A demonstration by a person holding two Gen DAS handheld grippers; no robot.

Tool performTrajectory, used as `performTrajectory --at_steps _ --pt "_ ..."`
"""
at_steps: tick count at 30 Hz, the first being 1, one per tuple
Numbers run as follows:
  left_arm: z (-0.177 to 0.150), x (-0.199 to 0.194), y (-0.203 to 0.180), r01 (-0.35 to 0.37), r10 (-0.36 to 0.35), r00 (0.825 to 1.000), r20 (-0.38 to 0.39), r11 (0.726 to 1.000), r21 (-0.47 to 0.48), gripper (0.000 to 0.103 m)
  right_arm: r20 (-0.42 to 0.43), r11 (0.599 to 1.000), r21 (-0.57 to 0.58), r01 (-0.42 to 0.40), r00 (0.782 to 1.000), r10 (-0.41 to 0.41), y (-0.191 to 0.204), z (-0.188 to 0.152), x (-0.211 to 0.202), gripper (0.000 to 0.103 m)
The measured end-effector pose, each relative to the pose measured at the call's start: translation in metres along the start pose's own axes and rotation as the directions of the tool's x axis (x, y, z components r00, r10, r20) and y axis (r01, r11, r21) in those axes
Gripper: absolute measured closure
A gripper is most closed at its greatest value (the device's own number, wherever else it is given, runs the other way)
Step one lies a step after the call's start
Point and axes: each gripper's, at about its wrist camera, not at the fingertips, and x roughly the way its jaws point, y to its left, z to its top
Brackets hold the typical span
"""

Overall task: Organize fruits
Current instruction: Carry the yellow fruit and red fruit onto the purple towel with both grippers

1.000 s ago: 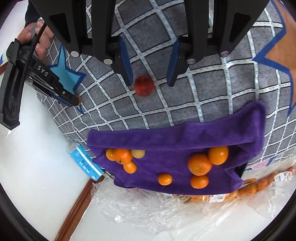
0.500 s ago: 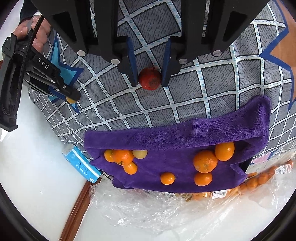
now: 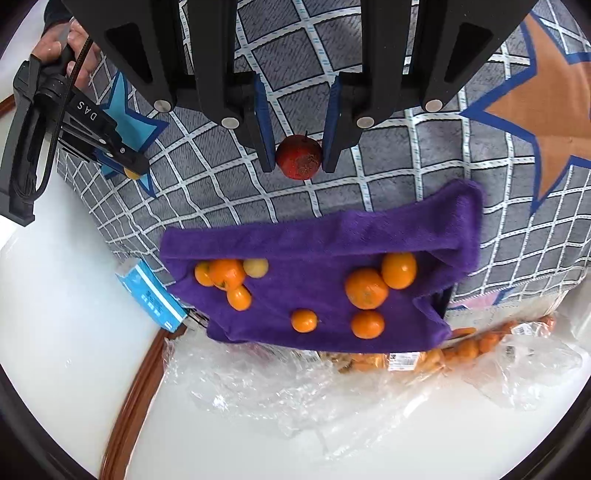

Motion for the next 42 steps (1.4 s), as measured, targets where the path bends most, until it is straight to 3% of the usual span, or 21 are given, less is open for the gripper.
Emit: performTrajectory --at_steps 24,42 --pt "0.030 -0.036 0.028 -0.024 0.027 0.999 0.034 0.996 -0.084 0.079 0.071 0.999 -0.039 0.026 0.997 -0.023 0.051 0.053 -0.039 0.079" --pt "0.057 -0.034 0.047 -0.008 0.013 0.999 0.047 0.995 -0.099 0.079 0.073 0.998 0.053 0.034 0.997 -0.038 0.047 0.084 -0.033 0.079"
